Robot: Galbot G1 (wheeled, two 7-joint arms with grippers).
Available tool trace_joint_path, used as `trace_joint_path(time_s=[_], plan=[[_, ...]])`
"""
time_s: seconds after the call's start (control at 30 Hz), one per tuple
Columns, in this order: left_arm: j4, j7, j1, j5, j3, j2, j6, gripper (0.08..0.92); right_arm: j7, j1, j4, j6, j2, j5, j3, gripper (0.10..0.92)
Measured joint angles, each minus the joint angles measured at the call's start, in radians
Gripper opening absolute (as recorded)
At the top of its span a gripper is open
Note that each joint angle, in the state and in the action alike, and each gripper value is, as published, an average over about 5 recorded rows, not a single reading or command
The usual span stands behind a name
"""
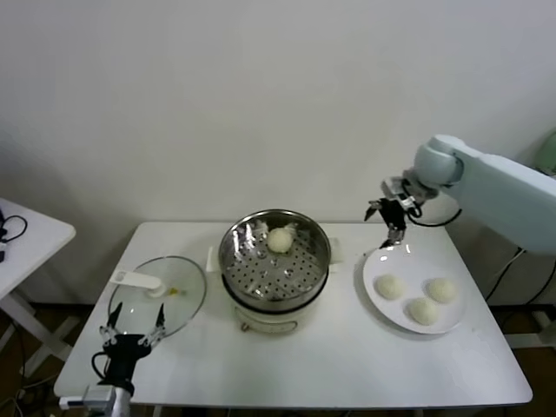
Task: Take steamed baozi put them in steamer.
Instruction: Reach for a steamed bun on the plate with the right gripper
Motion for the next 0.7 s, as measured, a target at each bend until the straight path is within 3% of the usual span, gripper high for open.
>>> trace_joint_path(time_s=[0.7], plan=[[0.0,-0.005,0.019,-0.007,-0.013,-0.008,-0.007,0.823,0.036,-0.276,-0.186,0.008,0.04,-0.097,0.141,0.823]])
